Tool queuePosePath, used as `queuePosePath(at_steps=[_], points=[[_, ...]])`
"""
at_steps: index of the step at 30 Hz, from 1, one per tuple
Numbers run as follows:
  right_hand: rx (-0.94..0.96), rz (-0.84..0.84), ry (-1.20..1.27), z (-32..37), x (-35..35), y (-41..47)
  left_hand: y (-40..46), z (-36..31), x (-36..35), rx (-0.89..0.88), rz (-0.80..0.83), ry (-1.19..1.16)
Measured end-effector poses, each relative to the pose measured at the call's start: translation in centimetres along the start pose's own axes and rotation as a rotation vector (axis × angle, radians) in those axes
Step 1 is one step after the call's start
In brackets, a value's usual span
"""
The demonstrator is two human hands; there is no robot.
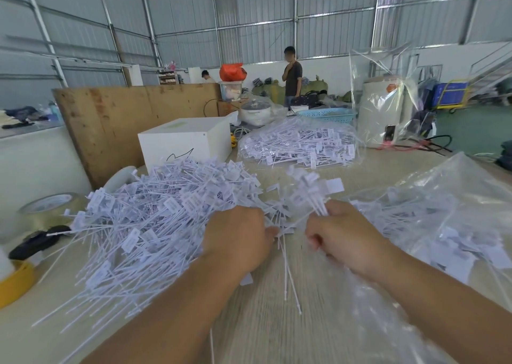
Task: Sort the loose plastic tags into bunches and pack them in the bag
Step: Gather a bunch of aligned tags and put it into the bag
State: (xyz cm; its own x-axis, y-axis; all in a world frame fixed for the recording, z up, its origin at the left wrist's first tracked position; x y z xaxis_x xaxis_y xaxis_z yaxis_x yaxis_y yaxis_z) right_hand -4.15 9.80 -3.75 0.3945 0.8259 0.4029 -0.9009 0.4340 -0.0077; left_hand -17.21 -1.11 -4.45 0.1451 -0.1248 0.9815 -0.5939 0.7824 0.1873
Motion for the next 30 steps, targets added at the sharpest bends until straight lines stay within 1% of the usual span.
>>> queuePosePath(at_steps=[2, 4, 7, 9, 11, 12, 13, 16, 19, 23, 24, 27, 30], points=[[0.028, -0.006, 0.024, 0.2, 0.4, 0.0, -0.1, -0.3, 0.3, -0.030, -0.026, -0.054], [0.023, 0.006, 0.030, 0.2, 0.5, 0.1, -0.4, -0.8, 0.3, -0.046, -0.018, -0.076], [-0.001, 0.024, 0.067, -0.1, 0.4, 0.2, -0.7, -1.9, -0.8, -0.024, 0.073, -0.047], [-0.019, 0.054, 0.150, -0.2, 0.2, 0.0, -0.7, -2.4, -1.2, -0.012, 0.115, -0.046], [-0.021, 0.090, 0.208, -0.2, 0.0, -0.2, -0.6, -2.3, -1.1, -0.038, 0.064, -0.068], [-0.017, 0.104, 0.211, -0.2, -0.1, -0.3, -0.5, -2.1, -1.0, -0.075, 0.039, -0.106], [-0.015, 0.115, 0.202, -0.2, -0.1, -0.3, -0.5, -2.0, -1.0, -0.124, 0.048, -0.154], [-0.029, 0.124, 0.169, -0.4, 0.0, -0.3, -0.6, -1.5, -1.2, -0.267, 0.188, -0.259], [-0.039, 0.117, 0.176, -0.5, 0.2, -0.3, -0.6, -0.6, -0.6, -0.272, 0.267, -0.329], [-0.037, 0.097, 0.219, -0.3, 0.4, -0.3, -0.3, 0.1, -0.3, -0.235, 0.288, -0.540], [-0.039, 0.089, 0.229, -0.2, 0.3, -0.3, -0.4, 0.1, -0.4, -0.217, 0.290, -0.517], [-0.041, 0.077, 0.238, -0.1, 0.3, -0.2, -0.7, -0.7, -0.8, -0.153, 0.240, -0.275], [-0.042, 0.083, 0.226, 0.0, 0.2, -0.3, -0.7, -1.6, -0.8, -0.088, 0.167, -0.202]])
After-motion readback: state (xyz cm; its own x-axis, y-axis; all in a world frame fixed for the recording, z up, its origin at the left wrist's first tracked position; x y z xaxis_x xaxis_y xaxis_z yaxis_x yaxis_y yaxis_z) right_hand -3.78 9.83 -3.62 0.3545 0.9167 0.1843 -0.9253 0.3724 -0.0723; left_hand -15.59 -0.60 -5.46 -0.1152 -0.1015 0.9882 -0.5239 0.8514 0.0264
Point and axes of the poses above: each hand's wrist, its own y-axis towards the middle knuckle, its own x-axis out of the back of the hand, z = x × y, the point moved 3 cm from there along y, towards the middle knuckle, and after that the axes turned 15 degrees about z, right-handed, at the moved point
